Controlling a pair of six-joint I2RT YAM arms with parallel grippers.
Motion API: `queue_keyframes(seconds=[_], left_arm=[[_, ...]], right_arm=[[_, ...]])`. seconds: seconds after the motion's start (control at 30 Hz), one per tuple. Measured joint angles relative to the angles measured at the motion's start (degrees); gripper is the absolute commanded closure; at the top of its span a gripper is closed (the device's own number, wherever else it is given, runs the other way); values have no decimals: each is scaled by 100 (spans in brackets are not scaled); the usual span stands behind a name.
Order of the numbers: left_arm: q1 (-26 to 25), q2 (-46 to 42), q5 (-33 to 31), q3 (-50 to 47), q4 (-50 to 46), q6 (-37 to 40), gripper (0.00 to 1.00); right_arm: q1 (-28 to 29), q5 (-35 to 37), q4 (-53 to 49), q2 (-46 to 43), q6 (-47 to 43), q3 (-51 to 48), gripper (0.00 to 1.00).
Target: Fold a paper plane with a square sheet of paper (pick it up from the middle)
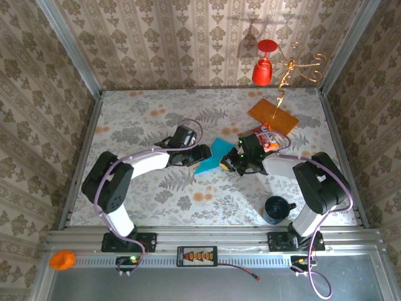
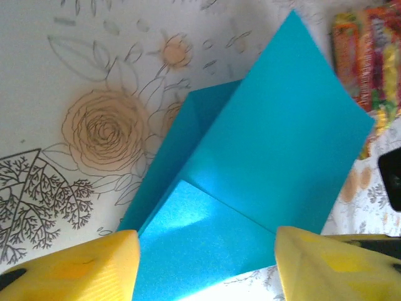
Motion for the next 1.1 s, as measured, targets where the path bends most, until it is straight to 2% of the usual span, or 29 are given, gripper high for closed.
queue_keyframes(seconds=[0.2, 0.4, 0.7, 0.9, 1.1], left_arm=[[-214, -507, -490, -221, 20, 1370, 14], [-754, -629, -1167, -461, 20, 2715, 10], [-1294, -538, -2011, -522, 310, 4382, 19], [-1381, -192, -2098, -601, 780, 5241, 26], [-1381, 142, -2107, -645, 1207, 5711, 34]], right_arm=[[-63, -7, -435, -2, -111, 267, 96], [-199, -133, -686, -2, -195, 525, 96], [-485, -492, -916, -2, -216, 769, 95], [-553, -601, -975, 0, -214, 772, 95], [-581, -699, -975, 0, -212, 772, 95]])
